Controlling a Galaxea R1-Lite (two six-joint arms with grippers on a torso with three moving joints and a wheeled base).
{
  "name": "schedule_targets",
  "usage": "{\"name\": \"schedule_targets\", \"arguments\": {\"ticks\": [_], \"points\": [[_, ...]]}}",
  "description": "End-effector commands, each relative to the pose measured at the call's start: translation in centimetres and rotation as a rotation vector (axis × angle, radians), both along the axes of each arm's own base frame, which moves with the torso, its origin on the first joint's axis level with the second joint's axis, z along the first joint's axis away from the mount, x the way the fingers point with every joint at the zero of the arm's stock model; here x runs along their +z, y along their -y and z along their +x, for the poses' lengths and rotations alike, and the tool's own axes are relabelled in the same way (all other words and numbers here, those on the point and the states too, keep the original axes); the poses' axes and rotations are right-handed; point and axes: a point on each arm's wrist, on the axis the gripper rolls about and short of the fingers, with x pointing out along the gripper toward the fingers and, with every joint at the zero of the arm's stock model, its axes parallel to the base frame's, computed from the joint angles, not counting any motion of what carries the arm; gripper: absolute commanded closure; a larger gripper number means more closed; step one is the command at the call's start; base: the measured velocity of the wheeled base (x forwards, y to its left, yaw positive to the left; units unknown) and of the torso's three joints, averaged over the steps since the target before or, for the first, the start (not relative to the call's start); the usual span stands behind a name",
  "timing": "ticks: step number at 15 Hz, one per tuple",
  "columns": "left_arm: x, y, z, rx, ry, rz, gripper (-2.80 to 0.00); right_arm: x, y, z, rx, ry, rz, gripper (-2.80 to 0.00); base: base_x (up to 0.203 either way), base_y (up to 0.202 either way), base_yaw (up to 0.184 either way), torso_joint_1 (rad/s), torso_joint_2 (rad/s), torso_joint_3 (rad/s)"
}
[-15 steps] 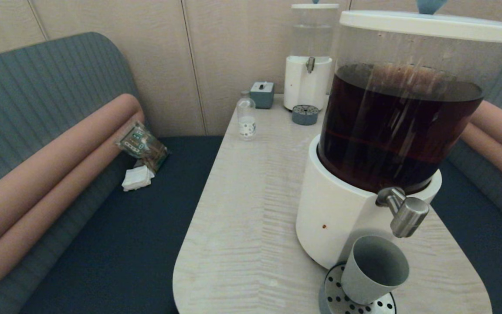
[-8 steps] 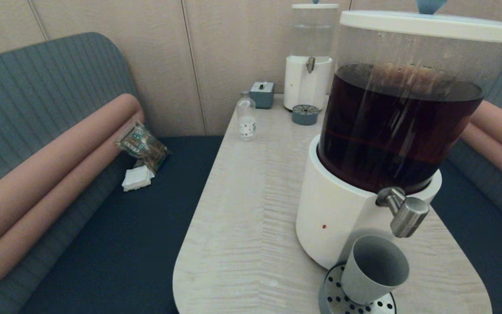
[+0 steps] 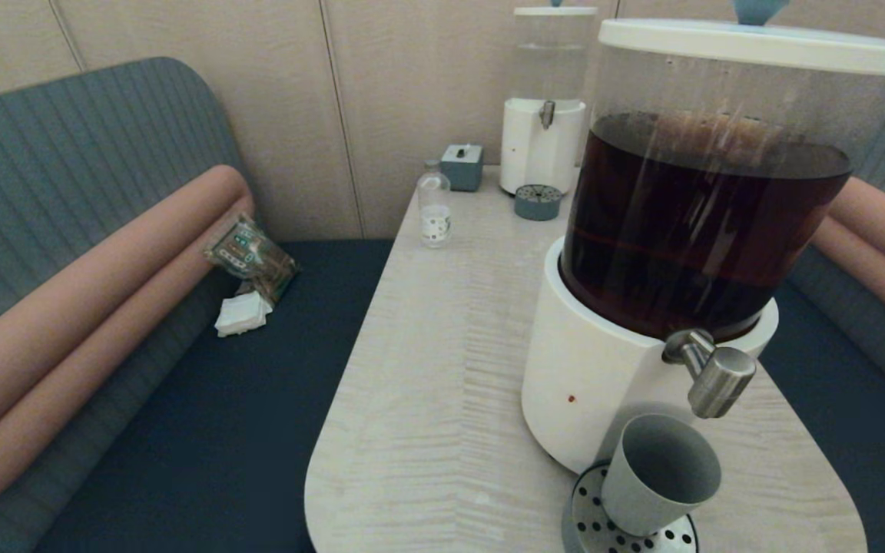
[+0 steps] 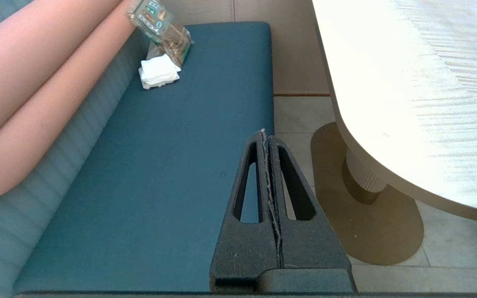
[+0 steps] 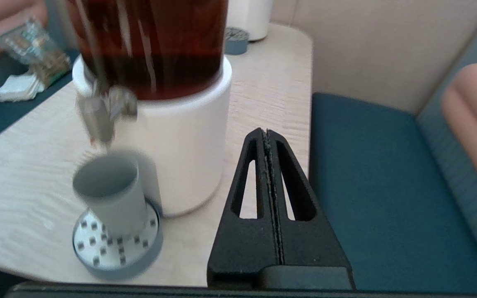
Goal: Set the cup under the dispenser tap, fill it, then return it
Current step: Turn on the faucet
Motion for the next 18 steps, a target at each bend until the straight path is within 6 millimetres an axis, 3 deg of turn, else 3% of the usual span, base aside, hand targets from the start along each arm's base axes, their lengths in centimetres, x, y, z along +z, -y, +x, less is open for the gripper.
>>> {"name": "schedule_targets", "arguments": {"ticks": [1,3,5,7,11,18], "points": [[0.0,0.0,0.0,0.000,-0.002,0.000,0.00,2.0,0.1,5.9,0.011,-0.152,0.002,0.00,0.000,0.000,0.000,0.000,0.00,0.000],[0.0,0.0,0.0,0.000,-0.002,0.000,0.00,2.8,-0.1,10.4,0.043,-0.256,0.009,0.00,0.000,0.000,0.000,0.000,0.00,0.000],[0.0,0.0,0.0,0.000,-0.002,0.000,0.00,2.2,-0.7,14.3,0.081,-0.377,0.015,0.00,0.000,0.000,0.000,0.000,0.00,0.000],[0.0,0.0,0.0,0.000,-0.003,0.000,0.00,1.4,-1.8,17.0,0.138,-0.478,0.036,0.00,0.000,0.000,0.000,0.000,0.00,0.000],[0.0,0.0,0.0,0.000,-0.002,0.000,0.00,1.5,-4.3,18.3,0.325,-0.576,0.107,0.00,0.000,0.000,0.000,0.000,0.00,0.000],[0.0,0.0,0.0,0.000,-0.002,0.001,0.00,0.9,-5.1,18.4,0.432,-0.594,0.101,0.00,0.000,0.000,0.000,0.000,0.00,0.000]]}}
